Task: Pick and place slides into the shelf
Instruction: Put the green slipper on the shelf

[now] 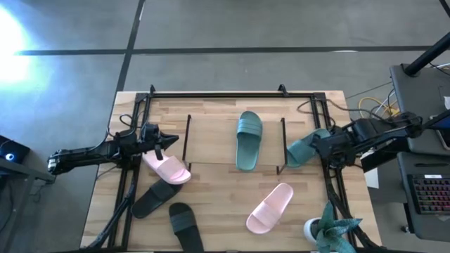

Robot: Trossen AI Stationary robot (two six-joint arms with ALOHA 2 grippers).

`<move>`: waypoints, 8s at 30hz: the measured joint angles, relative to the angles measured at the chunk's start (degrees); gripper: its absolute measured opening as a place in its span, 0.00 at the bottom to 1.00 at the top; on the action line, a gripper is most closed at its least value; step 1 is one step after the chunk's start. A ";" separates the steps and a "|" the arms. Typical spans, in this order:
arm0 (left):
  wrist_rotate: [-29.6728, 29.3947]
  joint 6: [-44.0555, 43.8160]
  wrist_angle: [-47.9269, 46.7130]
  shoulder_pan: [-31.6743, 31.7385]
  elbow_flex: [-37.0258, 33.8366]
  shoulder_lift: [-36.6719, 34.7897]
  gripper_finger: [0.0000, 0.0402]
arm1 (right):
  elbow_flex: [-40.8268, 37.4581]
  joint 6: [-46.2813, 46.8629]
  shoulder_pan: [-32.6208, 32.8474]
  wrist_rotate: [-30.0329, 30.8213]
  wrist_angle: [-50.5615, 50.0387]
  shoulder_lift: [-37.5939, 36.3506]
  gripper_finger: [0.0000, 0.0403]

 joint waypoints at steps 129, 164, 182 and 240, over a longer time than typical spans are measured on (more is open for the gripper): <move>-0.01 -0.02 0.00 0.01 0.00 0.02 0.03 | -3.48 -106.85 -69.42 -31.50 12.25 39.08 0.28; -0.01 -0.02 0.00 -0.01 0.00 0.07 0.03 | -6.69 -103.36 -69.99 -37.24 17.80 37.35 0.28; -0.01 -0.02 0.00 0.01 0.00 0.02 0.03 | -7.30 -100.63 -65.37 -36.10 25.36 37.18 0.26; 0.00 -0.02 0.00 0.00 0.00 0.04 0.03 | 24.92 -62.66 -44.73 -14.02 54.45 17.20 0.03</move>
